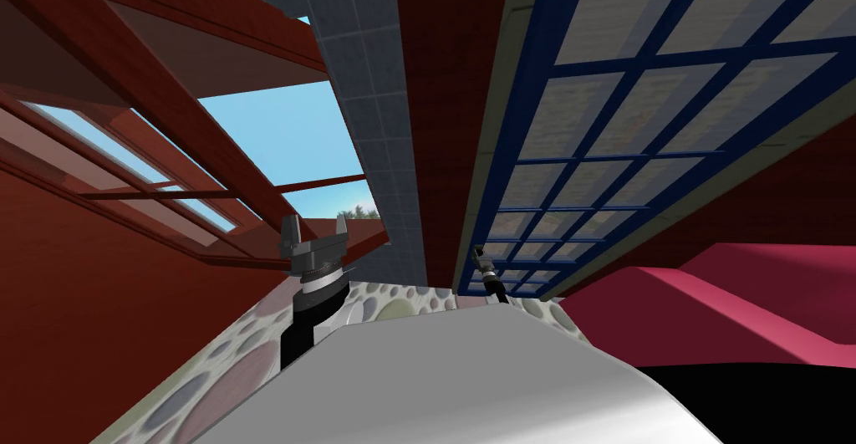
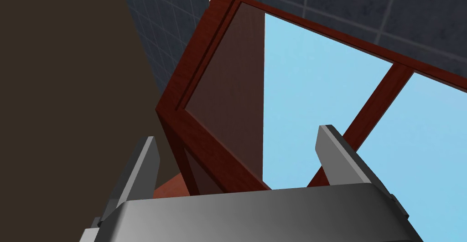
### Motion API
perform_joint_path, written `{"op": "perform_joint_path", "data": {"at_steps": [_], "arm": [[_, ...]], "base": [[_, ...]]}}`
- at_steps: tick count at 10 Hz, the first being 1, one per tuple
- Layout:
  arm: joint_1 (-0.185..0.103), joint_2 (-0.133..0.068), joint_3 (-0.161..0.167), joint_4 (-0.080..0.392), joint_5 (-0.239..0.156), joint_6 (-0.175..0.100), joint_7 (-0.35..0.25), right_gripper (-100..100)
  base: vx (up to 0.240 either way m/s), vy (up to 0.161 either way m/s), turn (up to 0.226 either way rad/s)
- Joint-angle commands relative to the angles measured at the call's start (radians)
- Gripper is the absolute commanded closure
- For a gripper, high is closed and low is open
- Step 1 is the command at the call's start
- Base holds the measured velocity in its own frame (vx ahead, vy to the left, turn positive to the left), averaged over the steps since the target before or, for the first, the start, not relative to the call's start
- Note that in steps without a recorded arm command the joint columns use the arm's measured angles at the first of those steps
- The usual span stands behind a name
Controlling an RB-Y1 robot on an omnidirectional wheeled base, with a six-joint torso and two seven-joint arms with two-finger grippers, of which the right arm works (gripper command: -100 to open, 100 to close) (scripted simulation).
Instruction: Pull the door open
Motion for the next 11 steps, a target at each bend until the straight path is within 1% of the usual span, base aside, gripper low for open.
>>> {"op": "perform_joint_path", "data": {"at_steps": [1,4,10,11], "arm": [[0.001,-0.001,0.003,0.000,-0.006,0.000,-0.029,100],[0.001,-0.002,0.008,-0.001,-0.016,0.000,-0.073,100],[0.005,-0.009,0.028,-0.004,-0.056,0.000,-0.237,100],[0.005,-0.009,0.028,-0.004,-0.056,0.000,-0.244,100]], "base": [[-0.006,-0.007,0.019],[-0.013,-0.005,0.022],[-0.024,-0.006,0.041],[-0.022,-0.005,0.017]]}}
